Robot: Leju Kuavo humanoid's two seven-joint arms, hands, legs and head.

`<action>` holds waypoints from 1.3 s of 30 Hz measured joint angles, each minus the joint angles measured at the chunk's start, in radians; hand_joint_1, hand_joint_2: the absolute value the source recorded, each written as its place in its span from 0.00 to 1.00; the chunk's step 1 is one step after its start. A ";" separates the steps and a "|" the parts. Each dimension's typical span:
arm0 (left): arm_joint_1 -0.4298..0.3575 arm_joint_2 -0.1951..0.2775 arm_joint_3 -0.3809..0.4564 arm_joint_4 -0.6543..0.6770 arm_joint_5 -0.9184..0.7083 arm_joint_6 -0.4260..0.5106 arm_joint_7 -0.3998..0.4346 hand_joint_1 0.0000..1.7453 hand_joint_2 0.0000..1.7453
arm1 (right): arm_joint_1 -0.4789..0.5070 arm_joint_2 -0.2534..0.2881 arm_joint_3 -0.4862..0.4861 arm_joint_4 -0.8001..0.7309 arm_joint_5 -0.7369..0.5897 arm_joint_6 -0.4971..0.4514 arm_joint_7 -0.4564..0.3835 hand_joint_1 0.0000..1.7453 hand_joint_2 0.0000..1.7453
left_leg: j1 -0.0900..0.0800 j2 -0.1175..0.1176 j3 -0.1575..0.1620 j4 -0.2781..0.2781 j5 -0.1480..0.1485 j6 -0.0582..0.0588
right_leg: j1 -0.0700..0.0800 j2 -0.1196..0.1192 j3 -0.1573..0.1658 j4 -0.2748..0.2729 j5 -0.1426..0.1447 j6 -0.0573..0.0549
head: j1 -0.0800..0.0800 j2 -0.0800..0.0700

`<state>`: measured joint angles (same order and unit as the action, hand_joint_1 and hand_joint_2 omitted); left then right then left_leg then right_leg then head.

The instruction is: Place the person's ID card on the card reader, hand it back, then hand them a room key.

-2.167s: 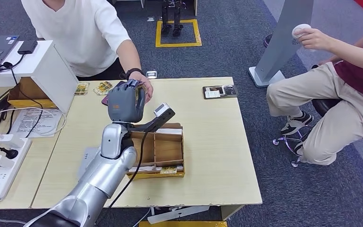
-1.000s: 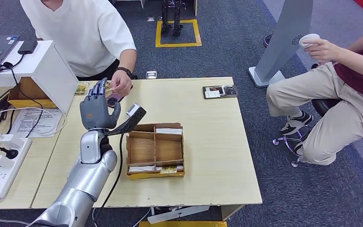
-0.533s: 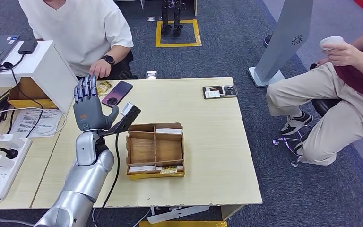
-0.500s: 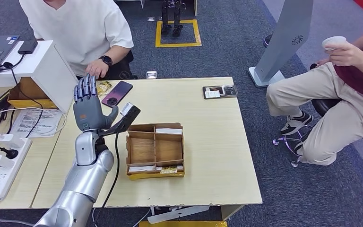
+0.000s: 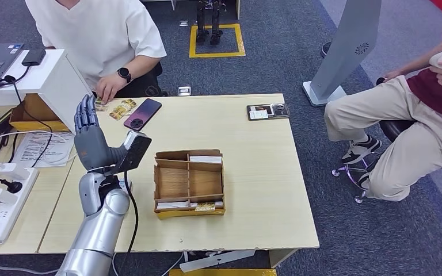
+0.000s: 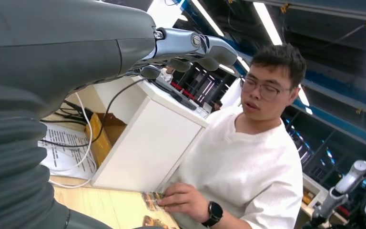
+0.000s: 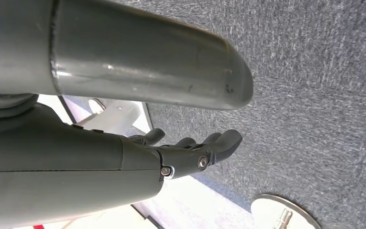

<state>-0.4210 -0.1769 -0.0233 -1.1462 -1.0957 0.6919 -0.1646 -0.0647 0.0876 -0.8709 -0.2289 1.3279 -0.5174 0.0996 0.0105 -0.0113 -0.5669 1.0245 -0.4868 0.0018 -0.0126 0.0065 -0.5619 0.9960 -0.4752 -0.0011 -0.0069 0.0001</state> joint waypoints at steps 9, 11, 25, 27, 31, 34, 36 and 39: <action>0.080 0.015 0.022 -0.144 0.042 0.001 -0.026 0.00 1.00 | 0.006 0.000 -0.020 0.000 -0.001 -0.005 -0.002 0.00 0.00 | 0.000 0.000 0.000 0.000 0.000 0.000 | 0.000 0.000 0.000 0.000 0.000 0.000 | 0.000 0.000; 0.089 0.017 0.028 -0.161 0.051 0.001 -0.035 0.00 1.00 | 0.007 0.000 -0.022 0.000 -0.001 -0.005 -0.002 0.00 0.00 | 0.000 0.000 0.000 0.000 0.000 0.000 | 0.000 0.000 0.000 0.000 0.000 0.000 | 0.000 0.000; 0.178 0.020 0.070 -0.286 0.147 0.001 -0.113 0.00 1.00 | 0.010 0.000 -0.044 0.000 -0.005 -0.009 -0.001 0.00 0.00 | 0.000 0.000 0.000 0.000 0.000 0.000 | 0.000 0.000 0.000 0.000 0.000 0.000 | 0.000 0.000; 0.200 0.019 0.075 -0.315 0.157 0.001 -0.138 0.00 1.00 | 0.012 0.000 -0.047 -0.001 -0.006 -0.010 -0.001 0.00 0.00 | 0.000 0.000 0.000 0.000 0.000 0.000 | 0.000 0.000 0.000 0.000 0.000 0.000 | 0.000 0.000; 0.256 0.004 0.103 -0.387 0.132 0.001 -0.205 0.00 1.00 | 0.015 0.000 -0.053 -0.001 -0.007 -0.011 -0.002 0.00 0.00 | 0.000 0.000 0.000 0.000 0.000 0.000 | 0.000 0.000 0.000 0.000 0.000 0.000 | 0.000 0.000; 0.307 -0.025 0.135 -0.449 0.129 0.001 -0.268 0.00 1.00 | 0.016 0.000 -0.064 -0.001 -0.009 -0.012 0.000 0.00 0.00 | 0.000 0.000 0.000 0.000 0.000 0.000 | 0.000 0.000 0.000 0.000 0.000 0.000 | 0.000 0.000; 0.342 -0.044 0.155 -0.488 0.145 0.001 -0.301 0.00 1.00 | 0.018 0.000 -0.072 -0.001 -0.010 -0.015 0.003 0.00 0.00 | 0.000 0.000 0.000 0.000 -0.001 0.000 | 0.000 0.000 0.000 0.000 0.000 0.000 | 0.000 0.000; 0.393 -0.074 0.185 -0.542 0.174 0.001 -0.342 0.00 1.00 | 0.022 0.002 -0.083 -0.002 -0.013 -0.021 0.006 0.00 0.00 | 0.000 0.000 0.000 0.000 -0.001 0.000 | 0.000 0.000 0.000 0.000 0.000 0.000 | 0.000 0.000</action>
<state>-0.0277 -0.2505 0.1621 -1.6882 -0.9215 0.6931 -0.5065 -0.0431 0.0896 -0.9537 -0.2313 1.3153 -0.5382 0.1052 0.0104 -0.0112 -0.5671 1.0245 -0.4875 0.0019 -0.0126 0.0064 -0.5618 0.9956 -0.4756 -0.0009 -0.0068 0.0001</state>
